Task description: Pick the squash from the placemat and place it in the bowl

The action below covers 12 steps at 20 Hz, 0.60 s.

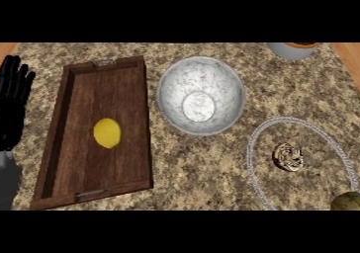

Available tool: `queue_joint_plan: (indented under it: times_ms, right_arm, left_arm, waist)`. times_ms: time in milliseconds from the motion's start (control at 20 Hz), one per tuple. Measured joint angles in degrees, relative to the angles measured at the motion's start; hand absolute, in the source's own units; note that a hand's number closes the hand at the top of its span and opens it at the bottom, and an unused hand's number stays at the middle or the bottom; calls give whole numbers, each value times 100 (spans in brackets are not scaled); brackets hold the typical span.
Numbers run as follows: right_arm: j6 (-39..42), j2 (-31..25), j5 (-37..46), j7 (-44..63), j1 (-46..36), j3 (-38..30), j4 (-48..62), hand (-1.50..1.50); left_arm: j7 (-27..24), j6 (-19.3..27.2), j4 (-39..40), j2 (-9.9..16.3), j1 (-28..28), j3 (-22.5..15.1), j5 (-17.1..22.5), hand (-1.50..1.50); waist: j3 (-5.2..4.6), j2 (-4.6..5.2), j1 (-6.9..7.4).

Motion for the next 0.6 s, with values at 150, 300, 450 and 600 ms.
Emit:
queue_joint_plan:
  times_ms: [150,300,450,600]
  right_arm:
    - [242,90,11,414,-679,278,17,150]
    - [600,253,35,1003,-1448,623,56,150]
    - [1149,403,57,1727,-2398,850,118,150]
    - [1627,682,79,2312,-3493,1066,282,150]
  left_arm:
    - [7,-17,40,-1,-63,-14,-1,0]
    - [-23,-42,104,-17,-132,-59,-30,0]
    - [18,-57,86,-27,-182,-96,-34,0]
    - [-68,-77,187,-71,-212,-120,-54,0]
  waist:
    - [-4,16,65]
    - [-6,30,125]
    - [-2,30,193]
    - [0,40,243]
